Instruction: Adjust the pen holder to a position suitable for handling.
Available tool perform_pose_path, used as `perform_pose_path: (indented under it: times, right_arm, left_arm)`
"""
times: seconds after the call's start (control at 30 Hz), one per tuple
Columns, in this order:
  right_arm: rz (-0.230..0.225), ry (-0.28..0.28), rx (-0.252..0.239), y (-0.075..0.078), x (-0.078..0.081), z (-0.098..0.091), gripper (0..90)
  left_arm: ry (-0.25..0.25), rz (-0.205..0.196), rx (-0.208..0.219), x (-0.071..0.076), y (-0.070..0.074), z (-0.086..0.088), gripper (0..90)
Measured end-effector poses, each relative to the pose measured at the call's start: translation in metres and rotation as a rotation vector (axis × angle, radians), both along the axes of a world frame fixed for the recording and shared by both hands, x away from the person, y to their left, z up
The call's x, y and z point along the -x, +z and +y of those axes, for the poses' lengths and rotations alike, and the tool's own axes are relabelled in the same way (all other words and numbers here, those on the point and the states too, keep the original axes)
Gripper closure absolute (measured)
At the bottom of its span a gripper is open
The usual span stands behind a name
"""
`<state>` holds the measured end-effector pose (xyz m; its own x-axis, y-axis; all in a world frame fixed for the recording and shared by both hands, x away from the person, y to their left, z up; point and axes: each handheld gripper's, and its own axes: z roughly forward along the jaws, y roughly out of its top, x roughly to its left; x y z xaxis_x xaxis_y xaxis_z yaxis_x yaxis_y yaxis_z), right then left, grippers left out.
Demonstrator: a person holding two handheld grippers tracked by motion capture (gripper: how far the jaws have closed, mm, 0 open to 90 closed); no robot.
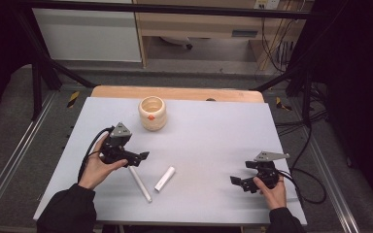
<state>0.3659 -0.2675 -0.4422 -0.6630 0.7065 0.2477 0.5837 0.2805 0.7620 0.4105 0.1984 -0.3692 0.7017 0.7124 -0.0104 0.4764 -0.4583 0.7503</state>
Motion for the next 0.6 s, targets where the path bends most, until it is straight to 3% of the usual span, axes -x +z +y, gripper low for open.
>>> perform_pose_path:
  times: [0.6]
  right_arm:
    - [-0.001,-0.001,0.005,0.0,0.0,0.0,0.7]
  left_arm:
    - [0.006,-0.004,-0.022,-0.024,0.008,-0.022,6.6]
